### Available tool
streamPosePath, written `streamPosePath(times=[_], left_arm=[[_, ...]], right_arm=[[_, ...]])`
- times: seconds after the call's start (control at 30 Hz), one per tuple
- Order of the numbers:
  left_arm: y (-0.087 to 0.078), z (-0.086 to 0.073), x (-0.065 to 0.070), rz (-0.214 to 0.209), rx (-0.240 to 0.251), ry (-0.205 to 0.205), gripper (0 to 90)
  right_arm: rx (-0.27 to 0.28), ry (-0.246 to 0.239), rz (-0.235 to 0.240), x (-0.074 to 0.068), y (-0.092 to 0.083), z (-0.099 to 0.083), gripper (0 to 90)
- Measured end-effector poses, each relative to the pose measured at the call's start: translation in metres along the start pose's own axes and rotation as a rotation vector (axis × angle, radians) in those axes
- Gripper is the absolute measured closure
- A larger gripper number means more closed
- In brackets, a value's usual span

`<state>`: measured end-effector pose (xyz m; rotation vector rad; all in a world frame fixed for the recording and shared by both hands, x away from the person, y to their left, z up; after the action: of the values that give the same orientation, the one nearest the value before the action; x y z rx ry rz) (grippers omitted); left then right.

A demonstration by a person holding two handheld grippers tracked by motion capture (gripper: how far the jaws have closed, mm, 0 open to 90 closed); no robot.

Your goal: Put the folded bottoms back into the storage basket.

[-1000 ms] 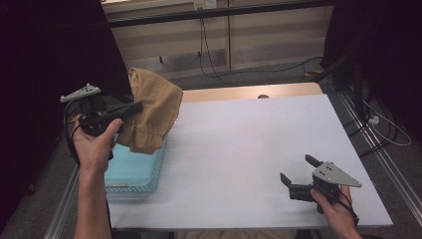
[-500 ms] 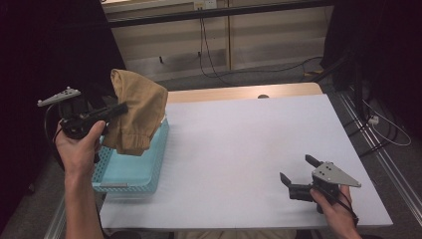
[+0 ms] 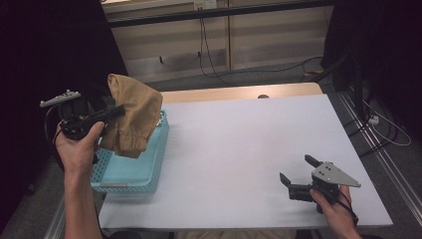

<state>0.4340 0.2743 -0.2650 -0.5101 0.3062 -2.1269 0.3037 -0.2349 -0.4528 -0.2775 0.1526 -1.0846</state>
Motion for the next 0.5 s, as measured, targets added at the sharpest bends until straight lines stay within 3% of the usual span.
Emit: streamPosePath(times=[0.5], left_arm=[[0.001,-0.006,-0.015,0.033,-0.021,-0.025,86.5]], right_arm=[[-0.001,0.001,0.000,0.000,0.000,0.000,0.8]])
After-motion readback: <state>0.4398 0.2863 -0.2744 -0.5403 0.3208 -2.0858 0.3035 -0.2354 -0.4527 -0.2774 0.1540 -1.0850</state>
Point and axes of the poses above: each handheld gripper's, and its own axes: y roughly forward along the jaws, z roughly out of its top, x roughly to its right, the point moved 5 cm from there along y, roughly forward along the jaws, and after that the axes turned 2 degrees about z, right-handed, at the moved point
